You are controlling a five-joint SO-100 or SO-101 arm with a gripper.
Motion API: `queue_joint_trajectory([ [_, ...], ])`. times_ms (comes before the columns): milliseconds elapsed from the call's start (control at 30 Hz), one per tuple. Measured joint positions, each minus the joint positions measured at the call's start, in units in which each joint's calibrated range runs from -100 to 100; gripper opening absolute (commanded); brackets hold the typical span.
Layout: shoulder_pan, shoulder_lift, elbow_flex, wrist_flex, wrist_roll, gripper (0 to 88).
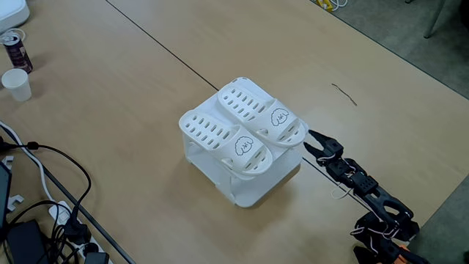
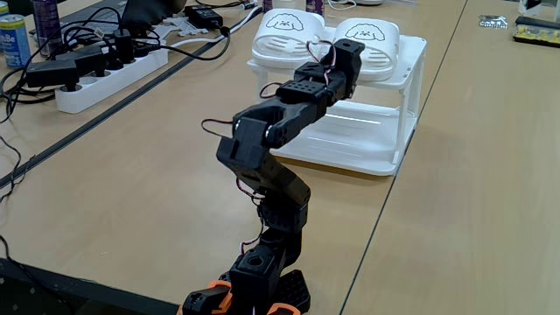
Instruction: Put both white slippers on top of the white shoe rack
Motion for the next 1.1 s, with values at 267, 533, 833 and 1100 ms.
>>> queue_joint_trajectory([
  [267,0.4,7.7,-7.9,0.0,0.0,23.2],
  [533,0.4,8.0,-8.6,0.0,0.0,23.2],
  [833,-6.0,-1.0,-1.2,0.0,0.0,23.2],
  [1100,-14.6,-2.8,-1.2,0.0,0.0,23.2],
])
